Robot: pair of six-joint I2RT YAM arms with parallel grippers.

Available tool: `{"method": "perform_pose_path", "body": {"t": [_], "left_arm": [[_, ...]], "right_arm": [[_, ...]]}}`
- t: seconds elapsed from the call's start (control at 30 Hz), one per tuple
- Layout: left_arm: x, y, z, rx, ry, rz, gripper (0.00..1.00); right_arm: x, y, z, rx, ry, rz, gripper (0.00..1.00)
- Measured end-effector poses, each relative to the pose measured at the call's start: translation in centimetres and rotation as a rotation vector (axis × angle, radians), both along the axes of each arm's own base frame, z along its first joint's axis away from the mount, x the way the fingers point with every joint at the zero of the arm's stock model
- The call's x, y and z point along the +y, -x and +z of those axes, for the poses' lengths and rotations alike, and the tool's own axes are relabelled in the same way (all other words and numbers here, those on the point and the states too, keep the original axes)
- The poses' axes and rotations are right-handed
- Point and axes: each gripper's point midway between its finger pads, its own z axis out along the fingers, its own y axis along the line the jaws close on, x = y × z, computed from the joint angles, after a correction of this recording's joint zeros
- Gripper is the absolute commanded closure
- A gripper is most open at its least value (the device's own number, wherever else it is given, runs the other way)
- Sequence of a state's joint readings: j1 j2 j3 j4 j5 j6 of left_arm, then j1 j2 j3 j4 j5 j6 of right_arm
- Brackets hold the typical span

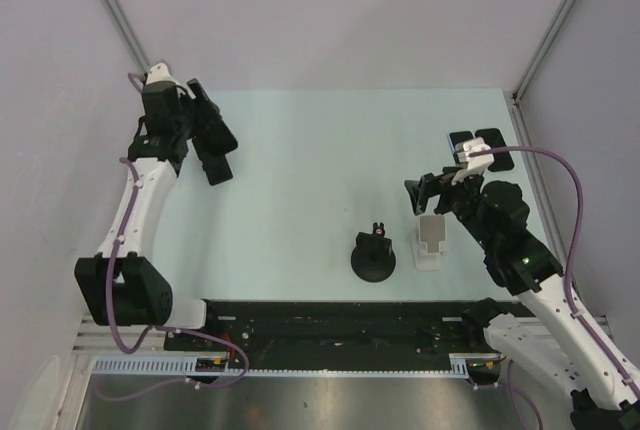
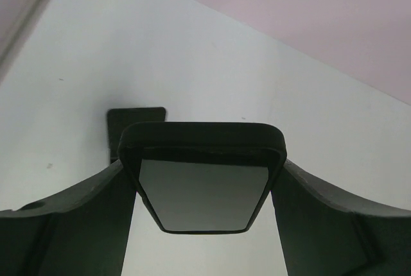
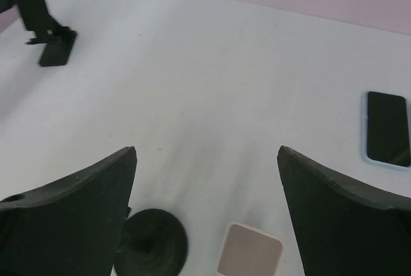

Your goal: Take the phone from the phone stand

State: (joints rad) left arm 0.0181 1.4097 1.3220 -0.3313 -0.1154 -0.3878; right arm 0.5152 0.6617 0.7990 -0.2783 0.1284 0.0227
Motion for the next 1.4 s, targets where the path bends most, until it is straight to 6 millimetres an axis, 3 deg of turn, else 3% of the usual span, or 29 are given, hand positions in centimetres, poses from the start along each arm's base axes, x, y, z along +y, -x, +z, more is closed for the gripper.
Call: {"method": "perform_pose_path", "body": {"t": [0.13,0.33,0.47,0.6,0.73,1.03,1.13,1.4], "left_arm": [[-3.0,1.7,1.5,-0.029,0.137,-0.101,0.99],[-8.6,4.8,1.4,-0.007,0.295,-0.239,1.0],[-13.3,6.8,1.4,0.027,0.366,-0.353,0.99],[-16.4,8.4,1.9,0.042,0.41,-0.435,0.99],[-18.0,9.6,2.8,0.035,0.44,-0.481,0.99],[-19.8,12.1,4.9,-0.003,0.475,-0.55,0.98],[-19.9,12.6,5.2,-0.012,0.485,-0.559,0.97],[-20.2,13.5,4.7,-0.005,0.491,-0.573,0.96]], "right_arm": [[3.2,-0.2,0.0,0.028,-0.078,0.126,0.04],[9.3,-0.4,0.3,0.084,-0.22,0.34,0.07],[13.9,0.4,-0.3,0.124,-0.255,0.481,0.07],[17.6,1.4,-0.8,0.147,-0.257,0.582,0.1],[20.2,1.8,-0.9,0.141,-0.253,0.639,0.12],[24.0,1.0,-1.3,0.102,-0.238,0.686,0.21],[24.9,0.8,-1.2,0.081,-0.236,0.693,0.31],[26.2,0.5,-1.1,0.046,-0.24,0.71,0.85]]}}
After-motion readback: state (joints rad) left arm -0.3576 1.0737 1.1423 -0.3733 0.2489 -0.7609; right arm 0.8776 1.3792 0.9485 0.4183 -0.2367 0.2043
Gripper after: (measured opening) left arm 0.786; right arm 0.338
